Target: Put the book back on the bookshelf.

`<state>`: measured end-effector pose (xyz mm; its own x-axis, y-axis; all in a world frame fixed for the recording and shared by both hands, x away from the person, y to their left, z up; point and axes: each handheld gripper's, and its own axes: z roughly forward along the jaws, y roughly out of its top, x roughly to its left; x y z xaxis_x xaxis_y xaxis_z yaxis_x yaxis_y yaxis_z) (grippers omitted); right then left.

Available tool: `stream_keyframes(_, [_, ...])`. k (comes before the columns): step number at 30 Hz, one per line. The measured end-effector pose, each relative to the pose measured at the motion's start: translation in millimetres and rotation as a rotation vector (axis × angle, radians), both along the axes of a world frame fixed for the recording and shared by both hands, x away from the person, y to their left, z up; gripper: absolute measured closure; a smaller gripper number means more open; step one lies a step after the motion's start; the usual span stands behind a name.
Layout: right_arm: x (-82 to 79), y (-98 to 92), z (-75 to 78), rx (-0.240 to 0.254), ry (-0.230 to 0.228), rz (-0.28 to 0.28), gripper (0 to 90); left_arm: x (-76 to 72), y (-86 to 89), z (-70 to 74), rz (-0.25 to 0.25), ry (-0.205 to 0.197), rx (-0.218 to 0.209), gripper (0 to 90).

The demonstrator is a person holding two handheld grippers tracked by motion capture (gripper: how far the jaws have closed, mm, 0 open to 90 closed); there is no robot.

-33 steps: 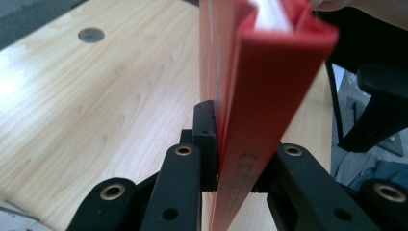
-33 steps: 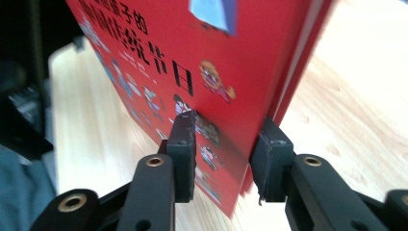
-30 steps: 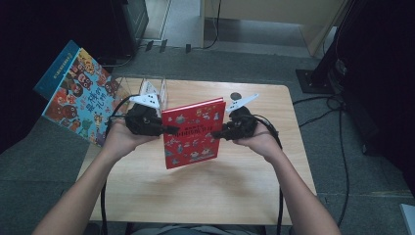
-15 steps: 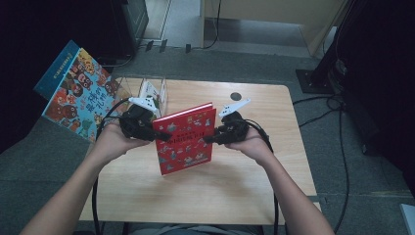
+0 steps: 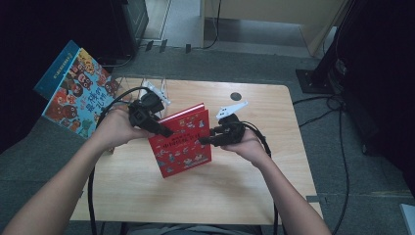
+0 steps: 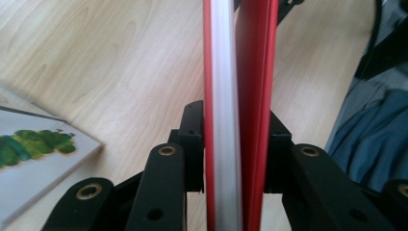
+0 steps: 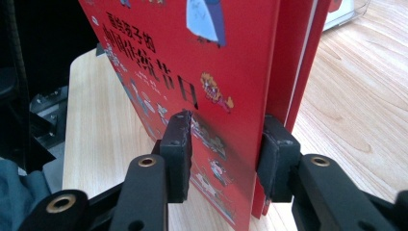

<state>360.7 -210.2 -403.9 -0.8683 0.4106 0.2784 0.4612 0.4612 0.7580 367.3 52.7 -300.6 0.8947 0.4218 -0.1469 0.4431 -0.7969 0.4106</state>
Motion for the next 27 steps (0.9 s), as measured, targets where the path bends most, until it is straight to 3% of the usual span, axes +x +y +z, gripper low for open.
stream_keyframes(5, [0.9, -2.1, -2.1, 0.013, -0.011, 0.003, 59.2, 10.3, -14.3, 5.3, -0.005, 0.022, 0.049, 68.9])
stream_keyframes(15, [-4.9, -9.7, -10.3, 0.062, -0.049, -0.007, 58.5, 22.8, -46.2, 8.1, -0.078, 0.067, 0.140, 70.4])
stream_keyframes(18, [-7.2, -13.9, -12.0, 0.070, -0.071, -0.011, 54.9, 29.2, -45.9, 9.2, -0.006, 0.130, 0.164, 73.0])
stream_keyframes(21, [-10.3, -20.2, -16.3, 0.046, -0.127, -0.047, 53.0, 28.7, -44.7, 9.5, -0.016, 0.132, 0.158, 78.8])
stream_keyframes(27, [-18.2, -35.6, -32.1, 0.007, -0.135, -0.112, 52.4, 33.8, -34.5, 11.8, 0.033, 0.163, 0.127, 79.6])
